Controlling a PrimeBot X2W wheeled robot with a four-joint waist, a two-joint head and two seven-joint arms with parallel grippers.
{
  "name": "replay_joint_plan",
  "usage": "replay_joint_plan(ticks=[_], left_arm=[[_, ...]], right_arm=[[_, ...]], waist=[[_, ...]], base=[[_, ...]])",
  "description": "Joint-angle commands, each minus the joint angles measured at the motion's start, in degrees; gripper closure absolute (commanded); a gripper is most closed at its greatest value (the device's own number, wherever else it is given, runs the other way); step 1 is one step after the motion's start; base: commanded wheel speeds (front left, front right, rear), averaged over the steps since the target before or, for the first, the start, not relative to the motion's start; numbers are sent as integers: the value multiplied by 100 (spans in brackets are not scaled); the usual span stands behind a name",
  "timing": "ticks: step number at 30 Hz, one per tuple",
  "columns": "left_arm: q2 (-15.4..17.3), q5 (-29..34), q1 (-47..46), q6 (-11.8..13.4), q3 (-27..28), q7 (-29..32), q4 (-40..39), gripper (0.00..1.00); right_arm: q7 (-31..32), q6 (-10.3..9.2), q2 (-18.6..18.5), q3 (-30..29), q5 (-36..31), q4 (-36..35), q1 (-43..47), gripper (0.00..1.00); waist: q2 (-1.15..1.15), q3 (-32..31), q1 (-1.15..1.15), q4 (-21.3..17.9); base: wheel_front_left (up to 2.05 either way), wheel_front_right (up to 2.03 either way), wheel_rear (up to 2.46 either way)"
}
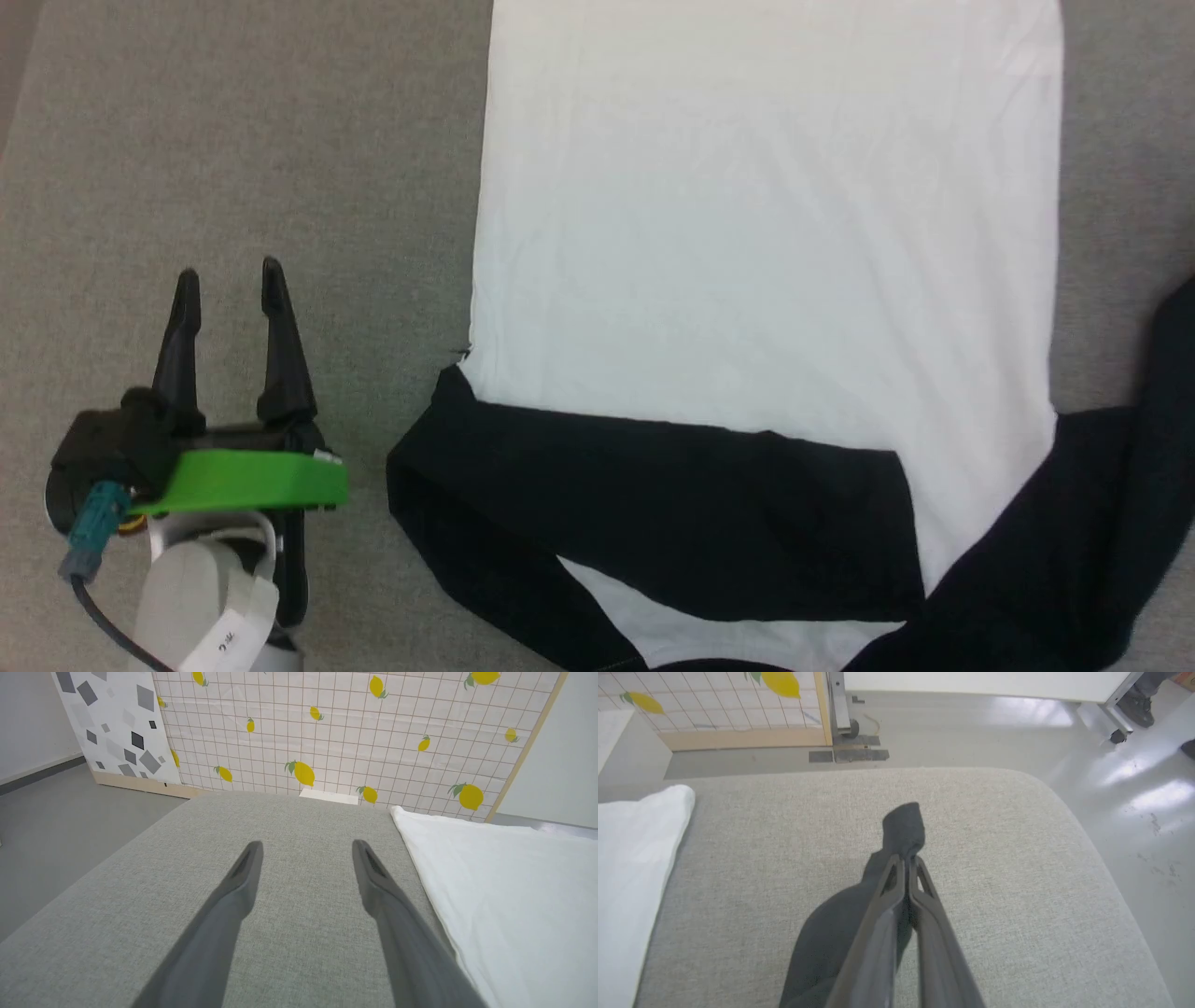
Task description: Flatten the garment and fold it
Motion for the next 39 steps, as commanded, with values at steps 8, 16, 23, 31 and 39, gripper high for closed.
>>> replay_joint_plan(ticks=[8,16,23,31,39], left_arm=[[-29,72,632,-34,228,-44,-22,0],[-29,117,951,-59,305,-45,-43,0],[10,84,1050,-83,328,-45,4,0],[21,61,975,-106,249,-45,48,0],[9,26,850,-134,102,-45,113,0]], right_arm=[[-251,-8,573,123,155,-1661,1461,100],[-116,-8,1352,982,358,-3389,2563,100],[-111,-8,1545,3013,384,-3725,2795,100],[-335,-8,1611,5397,537,-2661,2387,100],[-605,-8,1658,6535,673,-1090,2002,100]], waist=[[0,-1266,0,-645],[0,-1687,0,-740],[0,-1746,0,-768],[0,-1666,0,-604],[0,-1455,0,-373]], base=[[0,0,0],[0,0,0],[0,0,0],[0,0,0],[0,0,0]])
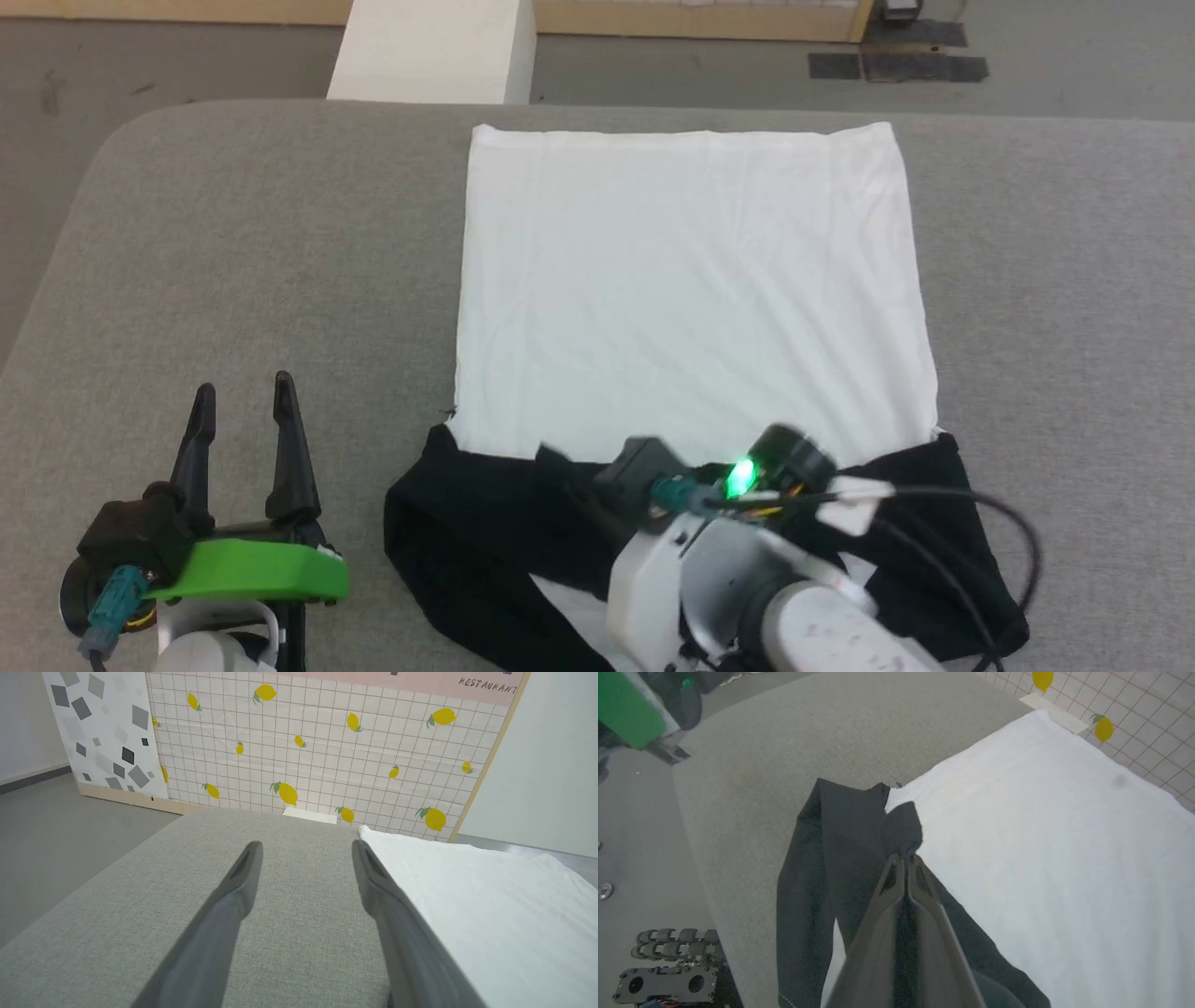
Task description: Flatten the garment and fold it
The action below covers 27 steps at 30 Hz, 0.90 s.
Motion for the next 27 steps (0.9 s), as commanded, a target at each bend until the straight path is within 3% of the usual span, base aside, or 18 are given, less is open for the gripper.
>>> replay_joint_plan(ticks=[1,8,9,10,11,14,18,27], left_arm=[[6,8,-100,-27,-22,-45,23,0],[-7,-8,-157,-33,-61,-45,87,0],[-8,-2,-159,-35,-68,-45,101,0],[-8,3,-161,-37,-70,-45,111,0],[-7,11,-160,-39,-68,-45,120,0],[14,25,-168,-50,-87,-45,154,0],[84,-1,-179,-60,-61,-45,172,0],[531,-146,-740,-95,-183,308,130,0]], right_arm=[[-54,-8,10,131,28,256,-114,100],[77,-8,12,676,420,1353,-269,100],[117,-8,12,717,510,1457,-276,78],[120,-8,13,739,589,1507,-281,7],[60,-8,13,715,688,1511,-280,0],[-144,-8,13,533,1009,1302,-234,0],[-594,-8,13,36,1599,476,-87,0],[-1734,-8,13,-1881,733,-1172,287,0]], waist=[[0,94,1,91],[0,180,1,118],[0,184,1,108],[0,180,1,94],[0,174,1,66],[0,145,1,-8],[0,121,1,-222],[0,408,1,-836]], base=[[0,0,0],[0,0,0],[0,0,0],[0,0,0],[0,0,0],[0,0,0],[0,0,0],[0,0,0]])
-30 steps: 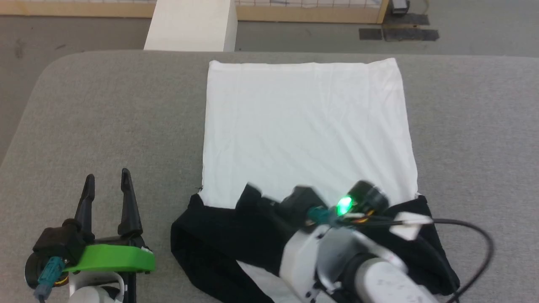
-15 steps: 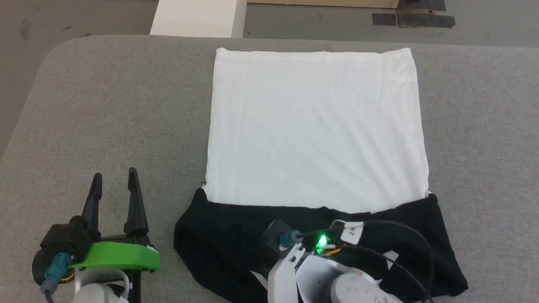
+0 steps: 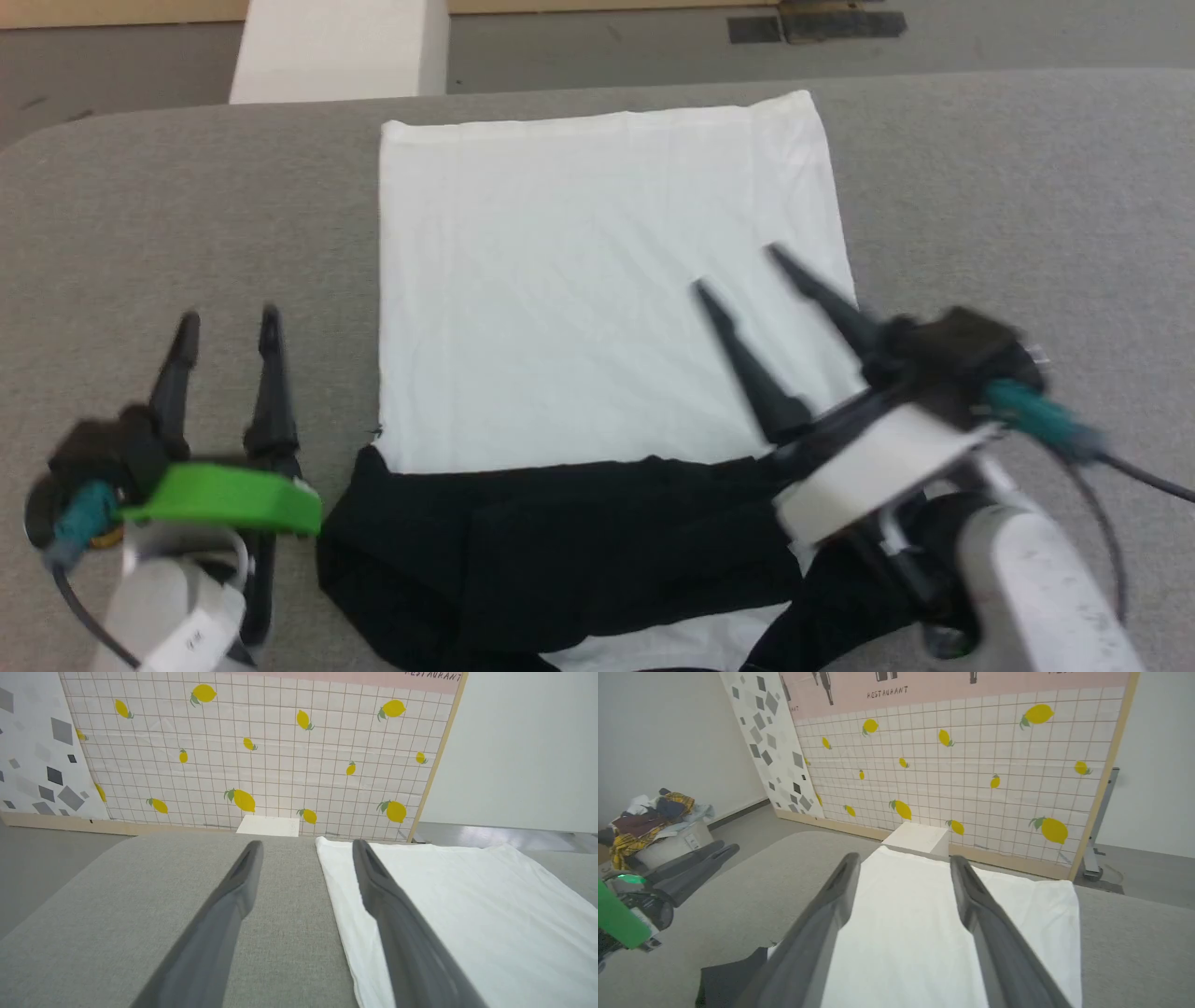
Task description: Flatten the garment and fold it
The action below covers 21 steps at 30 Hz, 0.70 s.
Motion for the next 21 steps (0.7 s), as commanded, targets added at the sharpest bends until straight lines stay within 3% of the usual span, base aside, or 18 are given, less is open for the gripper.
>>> replay_joint_plan(ticks=[1,5,9,17,21], left_arm=[[156,-64,-304,-21,-30,112,1,0],[523,-124,-1021,-34,-238,558,131,0],[941,-220,-1814,-41,-411,1097,354,0],[2174,-607,-3138,-46,-908,2543,905,0],[2622,-912,-3635,-46,-883,3429,1108,0]], right_arm=[[-225,-8,-2,-297,-97,-153,118,0],[-723,-8,-2,-1146,-169,-206,266,0],[-1008,-8,-2,-1566,-259,33,294,0],[-1359,-8,-2,-1498,-213,437,32,0],[-1493,-8,-2,-1408,-84,535,-89,0]], waist=[[0,301,0,-317],[0,719,0,-593],[0,1159,0,-898],[0,1913,0,-1574],[0,2186,0,-1818]], base=[[0,0,0],[0,0,0],[0,0,0],[0,0,0],[0,0,0]])
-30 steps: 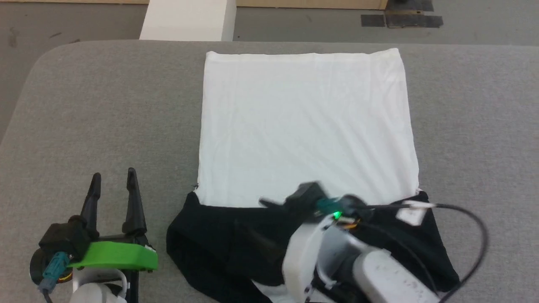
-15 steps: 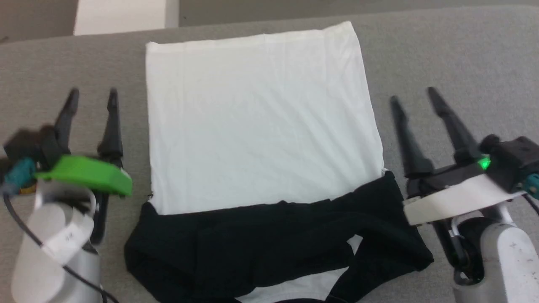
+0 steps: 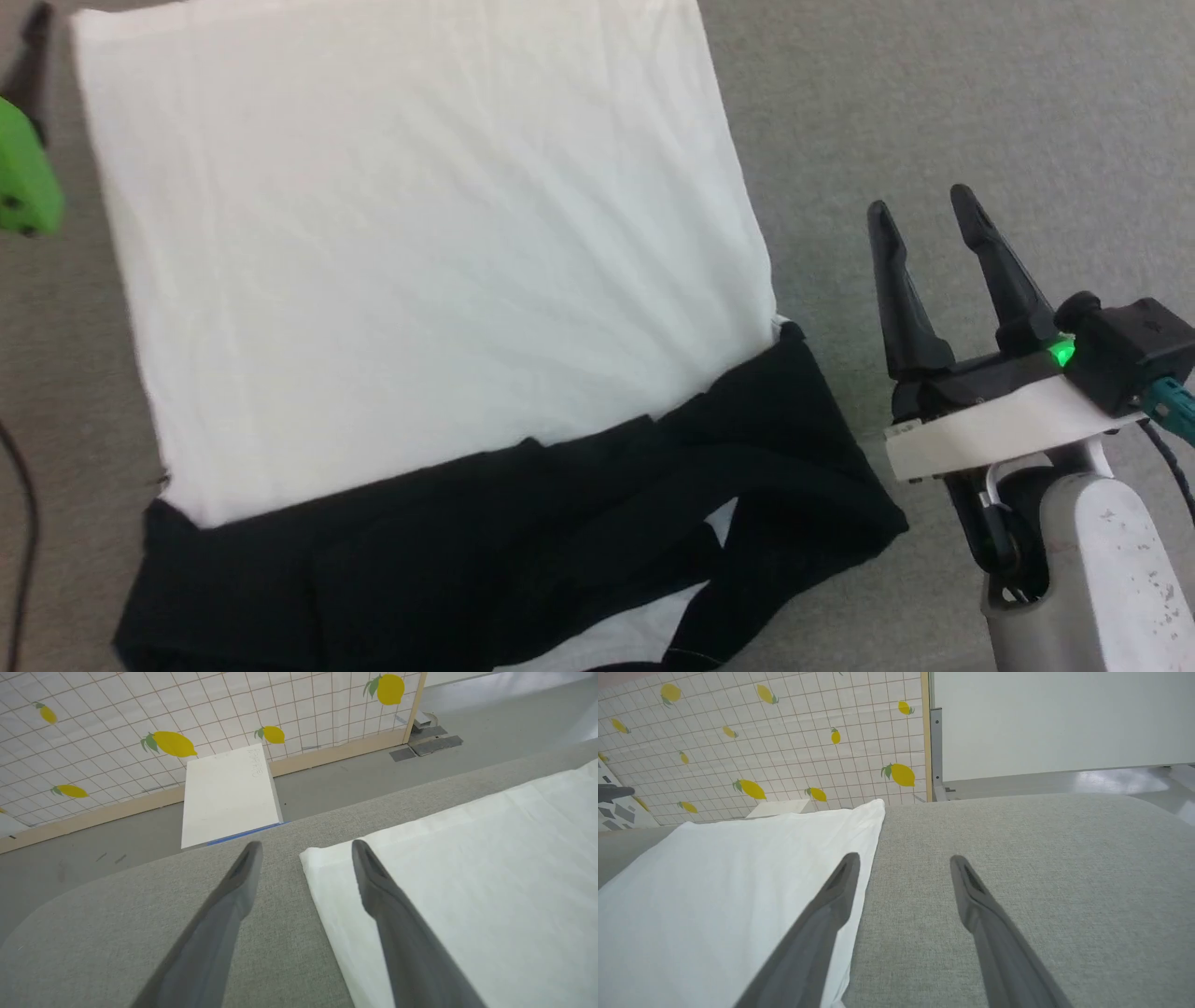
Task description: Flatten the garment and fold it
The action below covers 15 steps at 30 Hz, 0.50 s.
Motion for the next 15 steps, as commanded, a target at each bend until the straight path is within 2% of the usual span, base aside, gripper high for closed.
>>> replay_joint_plan(ticks=[1,5,10,15], left_arm=[[118,-128,-215,-37,35,257,52,0],[316,-328,-584,187,214,1101,124,0],[488,-293,-916,806,393,2024,145,0],[604,-129,-1137,1262,374,2717,192,0]], right_arm=[[-46,-8,6,41,56,32,-86,0],[-98,-8,6,189,186,61,-152,0],[-179,-8,6,315,321,2,-215,0],[-192,-8,6,426,361,-52,-279,0]], waist=[[0,638,-1,-617],[0,847,-1,-765],[0,1042,-1,-843],[0,1178,-1,-849]], base=[[0,0,0],[0,0,0],[0,0,0],[0,0,0]])
